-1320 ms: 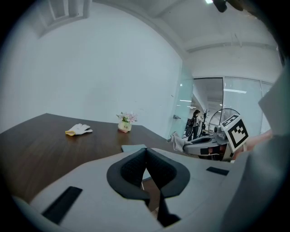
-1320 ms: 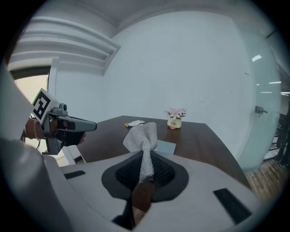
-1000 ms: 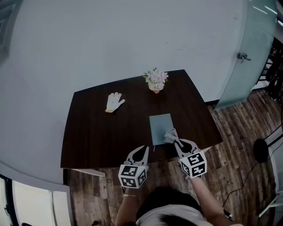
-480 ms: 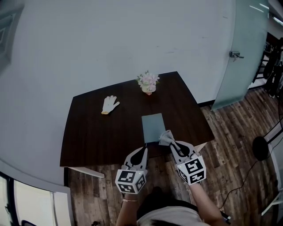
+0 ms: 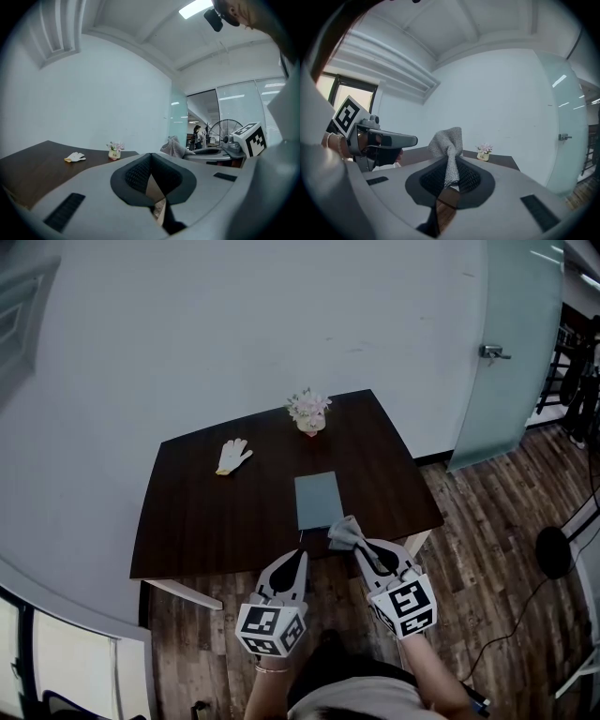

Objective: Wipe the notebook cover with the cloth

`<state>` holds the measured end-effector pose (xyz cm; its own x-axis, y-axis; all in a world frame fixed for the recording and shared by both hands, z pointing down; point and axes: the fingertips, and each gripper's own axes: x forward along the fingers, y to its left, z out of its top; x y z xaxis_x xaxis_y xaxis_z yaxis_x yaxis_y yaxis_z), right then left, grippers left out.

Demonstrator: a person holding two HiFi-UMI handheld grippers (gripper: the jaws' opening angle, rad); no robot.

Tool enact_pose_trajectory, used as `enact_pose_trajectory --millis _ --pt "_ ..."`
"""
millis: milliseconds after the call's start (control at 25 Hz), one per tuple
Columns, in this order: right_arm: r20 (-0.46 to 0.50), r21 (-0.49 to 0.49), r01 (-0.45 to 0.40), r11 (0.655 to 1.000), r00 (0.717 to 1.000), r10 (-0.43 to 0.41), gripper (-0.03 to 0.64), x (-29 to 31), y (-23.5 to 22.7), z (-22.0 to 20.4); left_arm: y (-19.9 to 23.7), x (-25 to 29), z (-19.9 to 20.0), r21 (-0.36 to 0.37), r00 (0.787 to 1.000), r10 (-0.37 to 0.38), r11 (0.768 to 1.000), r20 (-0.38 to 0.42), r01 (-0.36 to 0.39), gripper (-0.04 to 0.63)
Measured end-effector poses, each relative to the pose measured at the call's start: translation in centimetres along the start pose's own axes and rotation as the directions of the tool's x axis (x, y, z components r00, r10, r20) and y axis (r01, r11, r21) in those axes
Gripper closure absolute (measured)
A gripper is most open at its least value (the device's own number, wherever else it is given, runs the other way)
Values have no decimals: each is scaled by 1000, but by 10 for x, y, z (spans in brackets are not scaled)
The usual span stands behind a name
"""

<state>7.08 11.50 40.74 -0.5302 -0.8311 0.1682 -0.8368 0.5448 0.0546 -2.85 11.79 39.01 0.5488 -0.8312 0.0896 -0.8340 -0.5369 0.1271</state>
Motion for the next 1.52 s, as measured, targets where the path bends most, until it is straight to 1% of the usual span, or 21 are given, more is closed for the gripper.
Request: enact_pose_trajectory --millis 160,480,760,1040,1520 --pt "20 -8 -14 1000 1000 14 580 -24 5 6 -21 -14 3 2 1000 9 1000 13 -9 577" --pt "45 -10 -21 1000 999 22 580 -57 12 12 -46 -33 7 0 999 23 1000 31 -23 577" --pt "62 -3 -28 1000 998 28 583 -79 11 12 -68 -37 6 17 999 18 1000 41 -18 577" --pt "82 13 -30 999 996 29 583 -87 4 13 -81 -35 8 23 999 17 1000 46 -19 577" --pt "95 27 -20 999 995 17 583 -69 -7 21 -68 -19 13 22 999 8 1000 40 -9 577"
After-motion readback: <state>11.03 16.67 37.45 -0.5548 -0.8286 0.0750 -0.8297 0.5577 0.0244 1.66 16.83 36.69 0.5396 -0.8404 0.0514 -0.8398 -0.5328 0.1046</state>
